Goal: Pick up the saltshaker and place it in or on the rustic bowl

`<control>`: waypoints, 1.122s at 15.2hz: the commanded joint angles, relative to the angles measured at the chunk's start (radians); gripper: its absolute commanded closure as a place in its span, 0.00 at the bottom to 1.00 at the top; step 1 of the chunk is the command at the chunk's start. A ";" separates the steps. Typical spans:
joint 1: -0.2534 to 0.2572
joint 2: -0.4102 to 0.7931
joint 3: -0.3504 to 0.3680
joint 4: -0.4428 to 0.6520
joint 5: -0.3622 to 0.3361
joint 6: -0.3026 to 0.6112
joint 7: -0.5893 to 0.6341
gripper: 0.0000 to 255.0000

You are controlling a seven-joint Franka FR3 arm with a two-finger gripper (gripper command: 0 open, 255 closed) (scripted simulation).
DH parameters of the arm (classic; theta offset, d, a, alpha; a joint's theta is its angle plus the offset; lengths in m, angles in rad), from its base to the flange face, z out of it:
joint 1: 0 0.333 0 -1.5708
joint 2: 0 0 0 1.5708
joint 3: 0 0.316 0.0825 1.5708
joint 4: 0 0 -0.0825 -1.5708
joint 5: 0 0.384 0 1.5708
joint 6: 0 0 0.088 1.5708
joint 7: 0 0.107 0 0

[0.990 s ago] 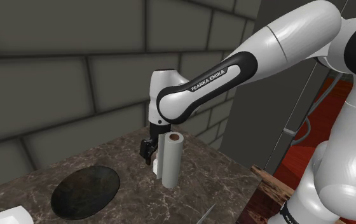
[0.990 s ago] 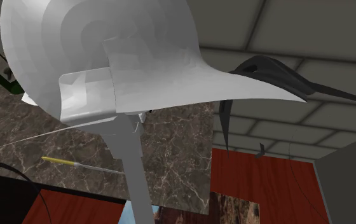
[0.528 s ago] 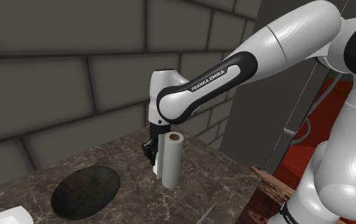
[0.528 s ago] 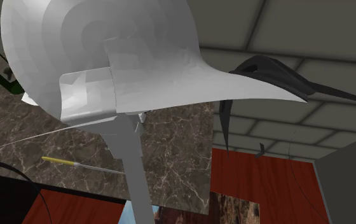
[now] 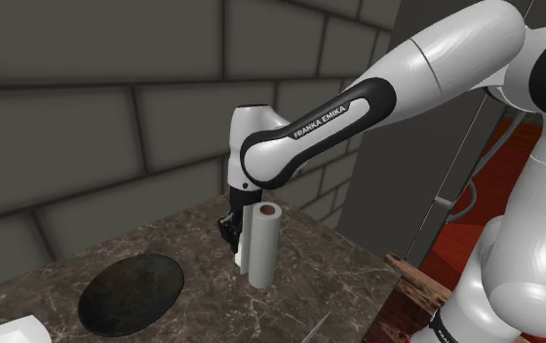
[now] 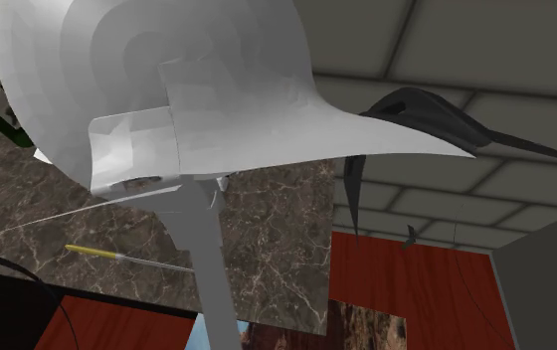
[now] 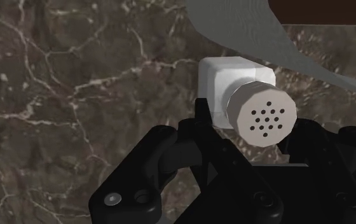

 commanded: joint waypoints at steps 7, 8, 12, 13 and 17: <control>-0.003 -0.056 -0.001 0.043 0.010 -0.098 0.001 1.00; -0.004 -0.063 -0.001 0.050 0.011 -0.111 0.002 1.00; -0.006 -0.088 -0.002 0.078 0.015 -0.164 0.004 1.00; -0.006 -0.093 -0.003 0.086 0.016 -0.177 0.004 1.00; -0.008 -0.114 -0.005 0.118 0.018 -0.229 0.007 1.00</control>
